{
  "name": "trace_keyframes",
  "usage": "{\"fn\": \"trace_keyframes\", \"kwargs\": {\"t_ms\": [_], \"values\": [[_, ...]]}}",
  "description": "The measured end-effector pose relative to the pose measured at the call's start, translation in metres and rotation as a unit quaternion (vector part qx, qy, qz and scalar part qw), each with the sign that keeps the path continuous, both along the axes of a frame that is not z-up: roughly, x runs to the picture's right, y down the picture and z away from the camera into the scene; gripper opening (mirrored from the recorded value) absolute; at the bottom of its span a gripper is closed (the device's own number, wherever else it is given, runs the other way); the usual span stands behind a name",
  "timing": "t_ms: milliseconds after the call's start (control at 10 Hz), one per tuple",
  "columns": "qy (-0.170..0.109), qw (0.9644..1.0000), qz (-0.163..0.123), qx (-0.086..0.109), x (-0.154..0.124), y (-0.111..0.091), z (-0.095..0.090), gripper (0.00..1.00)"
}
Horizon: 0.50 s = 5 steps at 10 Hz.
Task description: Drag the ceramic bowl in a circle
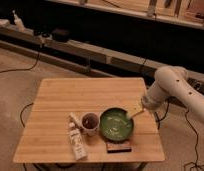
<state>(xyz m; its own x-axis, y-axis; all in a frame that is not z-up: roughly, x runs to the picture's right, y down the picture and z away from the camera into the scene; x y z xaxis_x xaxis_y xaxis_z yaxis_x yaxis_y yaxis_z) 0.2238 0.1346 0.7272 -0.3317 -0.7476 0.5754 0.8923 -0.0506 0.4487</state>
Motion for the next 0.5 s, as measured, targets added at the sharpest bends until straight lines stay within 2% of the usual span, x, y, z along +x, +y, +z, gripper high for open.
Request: {"fn": "trace_keyframes", "kwargs": {"t_ms": [200, 500], "values": [[-0.010, 0.9999, -0.006, 0.002, 0.0067, -0.0015, 0.0082, 0.80], [-0.014, 0.9999, -0.005, 0.003, 0.0039, -0.0012, 0.0075, 0.80]]}}
